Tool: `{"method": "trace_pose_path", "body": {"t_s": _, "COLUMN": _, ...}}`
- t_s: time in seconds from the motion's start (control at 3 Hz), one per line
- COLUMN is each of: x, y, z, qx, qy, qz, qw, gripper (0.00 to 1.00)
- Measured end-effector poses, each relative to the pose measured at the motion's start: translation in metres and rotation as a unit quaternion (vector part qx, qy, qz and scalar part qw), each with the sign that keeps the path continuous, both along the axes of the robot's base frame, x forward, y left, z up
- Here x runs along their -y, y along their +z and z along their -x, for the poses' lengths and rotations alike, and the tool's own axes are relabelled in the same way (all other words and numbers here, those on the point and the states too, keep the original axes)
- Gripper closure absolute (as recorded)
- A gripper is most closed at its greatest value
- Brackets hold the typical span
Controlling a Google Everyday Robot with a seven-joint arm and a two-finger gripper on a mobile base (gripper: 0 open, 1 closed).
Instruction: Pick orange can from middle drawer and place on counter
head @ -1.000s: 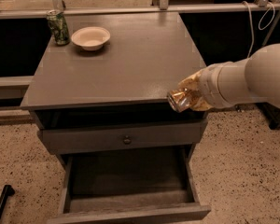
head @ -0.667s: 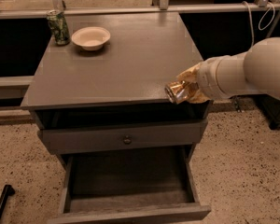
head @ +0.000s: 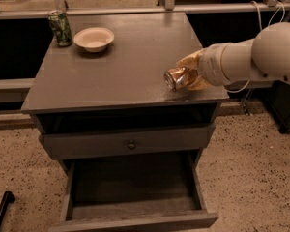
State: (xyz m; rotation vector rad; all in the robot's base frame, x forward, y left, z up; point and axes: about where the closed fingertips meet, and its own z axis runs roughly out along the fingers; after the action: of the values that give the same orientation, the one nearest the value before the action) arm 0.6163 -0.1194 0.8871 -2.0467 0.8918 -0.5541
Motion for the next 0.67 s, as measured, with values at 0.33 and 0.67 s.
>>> {"method": "trace_pose_path", "body": {"t_s": 0.33, "x": -0.006, "y": 0.006, "z": -0.022, "qx": -0.005, "qy": 0.026, "qz": -0.025, "qw": 0.9993, "gripper": 0.67}}
{"method": "trace_pose_path", "body": {"t_s": 0.67, "x": -0.011, "y": 0.007, "z": -0.042, "qx": -0.028, "qy": 0.054, "qz": -0.047, "qw": 0.9970, "gripper": 0.62}}
